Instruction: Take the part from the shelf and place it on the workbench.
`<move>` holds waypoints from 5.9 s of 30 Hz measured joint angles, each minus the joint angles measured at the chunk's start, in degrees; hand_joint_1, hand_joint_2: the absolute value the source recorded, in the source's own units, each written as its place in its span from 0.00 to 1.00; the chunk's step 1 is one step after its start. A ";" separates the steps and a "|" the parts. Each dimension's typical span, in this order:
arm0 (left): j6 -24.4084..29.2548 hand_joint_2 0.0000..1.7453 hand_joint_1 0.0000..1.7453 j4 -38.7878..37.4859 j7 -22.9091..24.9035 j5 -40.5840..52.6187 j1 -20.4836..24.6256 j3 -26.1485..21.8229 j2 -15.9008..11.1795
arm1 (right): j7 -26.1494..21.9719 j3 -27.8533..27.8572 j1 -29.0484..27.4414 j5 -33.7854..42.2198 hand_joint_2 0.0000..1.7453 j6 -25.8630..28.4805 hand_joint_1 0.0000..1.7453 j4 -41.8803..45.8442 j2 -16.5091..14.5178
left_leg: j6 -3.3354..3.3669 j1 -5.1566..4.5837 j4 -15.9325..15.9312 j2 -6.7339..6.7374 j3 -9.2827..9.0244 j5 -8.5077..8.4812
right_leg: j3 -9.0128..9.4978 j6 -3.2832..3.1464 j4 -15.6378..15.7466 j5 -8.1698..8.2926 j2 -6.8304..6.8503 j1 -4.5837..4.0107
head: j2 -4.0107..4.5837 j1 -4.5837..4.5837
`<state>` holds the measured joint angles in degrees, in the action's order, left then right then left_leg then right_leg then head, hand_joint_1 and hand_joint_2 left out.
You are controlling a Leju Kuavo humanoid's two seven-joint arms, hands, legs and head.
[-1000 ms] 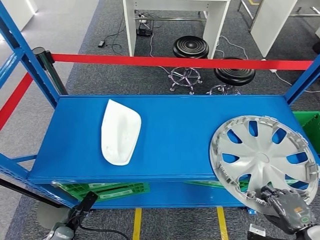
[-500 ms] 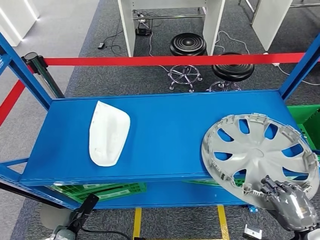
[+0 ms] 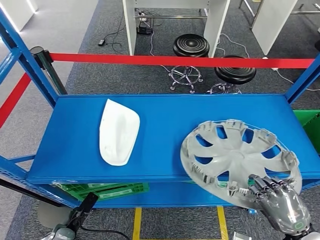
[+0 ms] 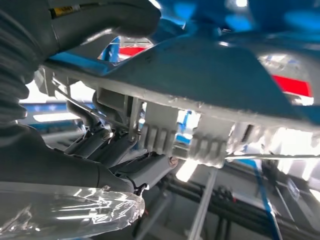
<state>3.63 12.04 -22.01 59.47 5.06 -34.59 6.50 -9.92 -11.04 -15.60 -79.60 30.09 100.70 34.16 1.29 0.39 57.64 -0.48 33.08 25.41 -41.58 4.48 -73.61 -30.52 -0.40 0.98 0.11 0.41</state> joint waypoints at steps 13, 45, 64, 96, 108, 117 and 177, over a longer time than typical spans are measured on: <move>0.15 0.00 0.00 0.00 0.17 -0.10 0.02 -0.02 0.15 | 0.83 -3.08 1.60 -0.51 1.00 0.08 1.00 3.35 -0.07 | -2.98 -0.06 15.30 -0.12 6.94 7.84 | 7.45 -3.00 14.42 5.15 -0.02 0.16 | 0.00 0.36; 0.69 0.00 0.00 0.00 0.02 -0.71 -0.11 -0.16 -0.19 | 3.96 -5.38 3.47 -0.51 1.00 -3.99 1.00 1.37 0.93 | -2.79 -0.03 16.07 -0.14 7.60 6.87 | 7.68 -3.11 14.64 5.18 -0.09 0.09 | 0.00 0.25; 0.83 0.00 0.00 0.00 -0.69 -0.98 -0.23 -0.28 -0.51 | 2.97 1.59 0.30 11.63 1.00 -9.80 0.71 -8.99 2.71 | -0.51 -0.01 0.13 -0.19 -0.17 -0.02 | 6.21 -0.13 11.25 4.32 -0.08 0.13 | 0.00 -0.33; 0.88 0.00 0.00 0.00 -1.66 -1.83 0.89 -0.51 0.27 | 4.78 8.74 -2.09 11.54 0.00 -13.83 0.00 -15.35 3.87 | -0.38 -0.54 0.34 -0.09 -0.69 0.74 | 7.73 -0.61 14.19 5.25 -0.10 -0.09 | 0.00 0.17; 0.85 0.00 0.00 0.00 -1.73 -1.92 0.79 -0.51 0.47 | 4.60 11.48 -2.01 8.13 0.00 -11.07 0.00 -15.22 2.48 | -2.41 -0.28 12.76 -0.03 5.71 4.46 | 8.35 -2.56 15.21 5.28 0.09 0.20 | 0.00 0.72; 0.98 0.00 0.00 0.00 -1.73 -2.06 0.94 -0.61 0.68 | 4.51 14.82 -2.35 2.06 0.00 -5.82 0.00 -15.22 1.64 | -0.09 -0.08 0.35 -0.15 0.51 -0.11 | 6.25 -0.22 11.89 3.10 0.01 0.15 | 0.00 0.58; 1.26 0.00 0.00 0.01 -1.22 -2.09 1.16 -0.84 1.08 | 10.56 6.98 -2.16 -6.63 0.00 3.21 0.00 -15.24 5.79 | -0.15 -0.56 -0.01 -0.08 0.68 -0.42 | 6.75 -0.94 13.73 4.54 -0.10 -0.30 | 0.00 0.81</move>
<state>4.89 12.05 -23.23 57.38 6.22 -35.42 7.58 0.64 -4.06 -17.76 -86.23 33.29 85.47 39.95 1.14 -0.18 57.64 -0.56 33.75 24.99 -34.82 3.54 -59.88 -25.98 -0.50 0.67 0.11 1.21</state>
